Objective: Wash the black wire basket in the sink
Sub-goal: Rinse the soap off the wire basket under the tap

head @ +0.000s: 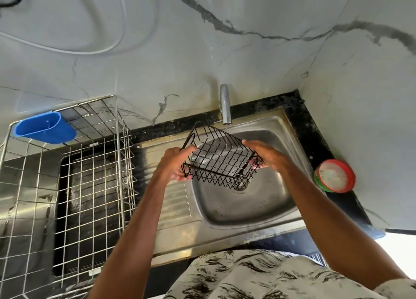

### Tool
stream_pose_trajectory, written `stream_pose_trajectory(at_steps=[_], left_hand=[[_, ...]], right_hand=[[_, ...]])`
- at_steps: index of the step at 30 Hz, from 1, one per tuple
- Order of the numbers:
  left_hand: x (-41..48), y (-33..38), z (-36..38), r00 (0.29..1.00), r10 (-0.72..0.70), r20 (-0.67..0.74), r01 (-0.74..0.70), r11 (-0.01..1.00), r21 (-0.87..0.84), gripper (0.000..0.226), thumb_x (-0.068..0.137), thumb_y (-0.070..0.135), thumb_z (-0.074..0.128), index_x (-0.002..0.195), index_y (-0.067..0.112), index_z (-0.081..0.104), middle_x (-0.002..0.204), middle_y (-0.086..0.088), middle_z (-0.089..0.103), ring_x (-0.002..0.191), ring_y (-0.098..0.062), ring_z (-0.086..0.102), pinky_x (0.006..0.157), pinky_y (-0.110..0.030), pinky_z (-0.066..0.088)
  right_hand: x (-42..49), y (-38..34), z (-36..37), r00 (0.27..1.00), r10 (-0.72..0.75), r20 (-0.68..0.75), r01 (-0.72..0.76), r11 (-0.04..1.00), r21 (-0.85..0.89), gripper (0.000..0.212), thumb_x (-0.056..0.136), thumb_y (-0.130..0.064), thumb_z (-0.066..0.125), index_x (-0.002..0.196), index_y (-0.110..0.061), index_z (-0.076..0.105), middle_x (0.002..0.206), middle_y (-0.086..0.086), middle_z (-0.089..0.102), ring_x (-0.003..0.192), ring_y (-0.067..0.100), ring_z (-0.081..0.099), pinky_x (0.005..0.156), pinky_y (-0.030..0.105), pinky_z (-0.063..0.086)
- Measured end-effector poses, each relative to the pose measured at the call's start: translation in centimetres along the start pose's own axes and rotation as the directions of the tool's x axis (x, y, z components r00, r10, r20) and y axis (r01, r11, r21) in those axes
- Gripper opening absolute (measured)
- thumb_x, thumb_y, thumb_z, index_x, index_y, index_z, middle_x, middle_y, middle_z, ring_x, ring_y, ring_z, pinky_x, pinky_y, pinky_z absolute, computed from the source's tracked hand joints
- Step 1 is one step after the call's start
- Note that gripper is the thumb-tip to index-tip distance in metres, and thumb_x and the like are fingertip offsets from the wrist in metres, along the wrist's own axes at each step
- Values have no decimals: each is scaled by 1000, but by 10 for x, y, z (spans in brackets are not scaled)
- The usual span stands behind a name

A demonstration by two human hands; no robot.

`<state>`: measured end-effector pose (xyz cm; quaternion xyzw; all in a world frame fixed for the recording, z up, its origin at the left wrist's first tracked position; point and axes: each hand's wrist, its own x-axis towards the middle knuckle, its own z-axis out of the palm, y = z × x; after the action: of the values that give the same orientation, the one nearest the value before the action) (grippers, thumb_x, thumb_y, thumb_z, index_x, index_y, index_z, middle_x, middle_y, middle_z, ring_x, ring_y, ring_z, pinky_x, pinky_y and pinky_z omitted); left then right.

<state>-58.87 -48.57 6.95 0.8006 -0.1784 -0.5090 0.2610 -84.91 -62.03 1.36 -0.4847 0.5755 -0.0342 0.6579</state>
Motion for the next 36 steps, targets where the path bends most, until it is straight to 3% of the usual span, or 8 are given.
stream_pose_trajectory(at_steps=[6,10,14,19,23,29,33,36], left_hand=[[-7,-14,-1,957,289,1,-289,955,63,77,79,14,87,144,28,48,141,-2,55,111,-24,68,81,-41,64],[-13,-29,-3,922,379,75,-383,922,51,84,73,-3,87,139,26,44,125,14,56,123,-18,56,101,-44,55],[-12,-33,-7,896,426,127,-423,905,-51,104,72,-16,82,150,28,29,155,-9,43,134,-19,53,93,-29,59],[-9,-31,-5,910,380,167,-361,923,-134,110,79,-6,78,165,27,18,170,-7,25,154,-21,27,125,-44,21],[-3,-40,-7,932,215,291,-124,945,-304,111,74,2,72,163,42,19,130,-14,69,118,-25,65,116,-60,35],[11,-58,-4,896,199,396,12,882,-471,60,96,-9,54,145,25,51,125,-17,73,107,-34,73,94,-46,60],[31,-43,27,924,74,374,185,771,-609,59,99,39,57,151,12,50,123,-19,68,115,-37,66,101,-65,49],[45,-28,52,929,13,370,178,860,-477,57,99,20,63,152,10,43,119,-15,59,122,-41,64,105,-73,44]], right_hand=[[43,60,-24,996,71,47,-82,944,318,107,58,-93,66,146,-36,44,149,10,52,132,34,55,104,65,44],[-16,36,-9,992,122,18,-117,884,454,44,83,-38,78,119,-17,64,124,22,66,101,37,69,83,50,59],[-28,41,-11,987,142,73,-159,884,439,19,90,2,58,109,2,57,120,27,63,99,37,68,95,51,55],[-29,36,-11,998,65,-20,-58,963,263,21,98,8,50,114,5,62,114,30,68,98,39,72,94,54,56],[-27,27,-23,993,19,-114,6,977,211,22,93,-6,67,113,4,67,113,24,70,98,39,73,94,54,57],[-19,23,-43,949,-5,-315,29,997,72,16,88,-18,78,95,-5,72,96,16,75,89,30,75,88,51,60],[-29,9,-39,880,-109,-463,79,993,-84,9,92,-21,72,85,-15,73,87,14,75,78,25,73,77,45,62],[-35,-2,-31,805,-218,-552,119,971,-209,12,94,-17,69,87,-9,73,78,11,72,62,16,61,58,39,56]])
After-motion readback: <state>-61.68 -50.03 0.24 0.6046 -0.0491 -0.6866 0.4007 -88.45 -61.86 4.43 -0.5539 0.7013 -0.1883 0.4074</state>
